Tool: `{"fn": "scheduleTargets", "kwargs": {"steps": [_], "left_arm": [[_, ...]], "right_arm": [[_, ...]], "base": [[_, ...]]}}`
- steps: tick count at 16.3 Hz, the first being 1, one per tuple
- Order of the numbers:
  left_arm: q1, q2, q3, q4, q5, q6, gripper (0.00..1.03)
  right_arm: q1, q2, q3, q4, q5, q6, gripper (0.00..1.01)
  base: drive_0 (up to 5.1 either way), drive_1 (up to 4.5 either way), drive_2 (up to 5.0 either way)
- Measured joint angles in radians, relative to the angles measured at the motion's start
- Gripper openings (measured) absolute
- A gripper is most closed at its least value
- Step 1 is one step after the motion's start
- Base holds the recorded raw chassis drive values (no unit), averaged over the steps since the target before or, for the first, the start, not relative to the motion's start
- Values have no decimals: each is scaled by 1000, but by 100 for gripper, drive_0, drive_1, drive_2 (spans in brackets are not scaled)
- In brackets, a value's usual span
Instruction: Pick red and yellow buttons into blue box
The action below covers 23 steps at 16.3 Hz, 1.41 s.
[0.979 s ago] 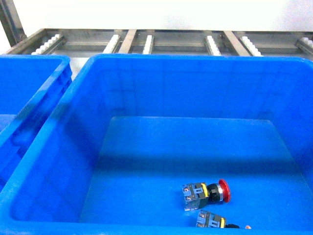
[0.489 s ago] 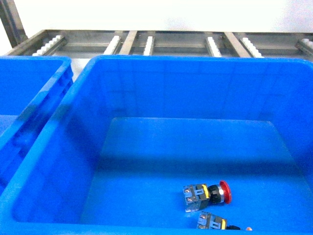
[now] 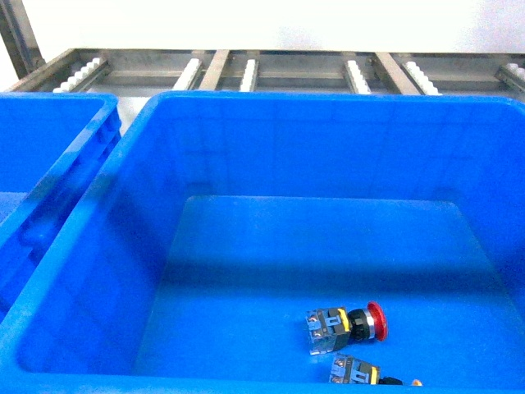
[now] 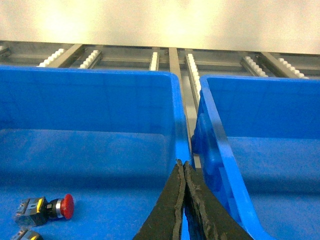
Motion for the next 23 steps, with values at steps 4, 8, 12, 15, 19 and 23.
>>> {"fn": "scheduleTargets", "kwargs": {"steps": [4, 8, 12, 15, 19, 23], "left_arm": [[-2, -159, -37, -124, 0, 2, 2], [-2, -200, -77, -113, 0, 2, 2], [-2, -200, -84, -122, 0, 3, 2], [-2, -200, -84, -120, 0, 3, 2], [-2, -200, -84, -120, 0, 3, 24], [-2, -200, -84, -120, 0, 3, 69]], "right_arm": [[0, 0, 0, 0, 1, 0, 2], [0, 0, 0, 0, 1, 0, 2], [0, 0, 0, 1, 1, 0, 2], [0, 0, 0, 0, 1, 0, 2], [0, 0, 0, 0, 1, -1, 24], [0, 0, 0, 0, 1, -1, 70]], "base": [[0, 0, 0], [0, 0, 0], [0, 0, 0], [0, 0, 0], [0, 0, 0], [0, 0, 0]]}}
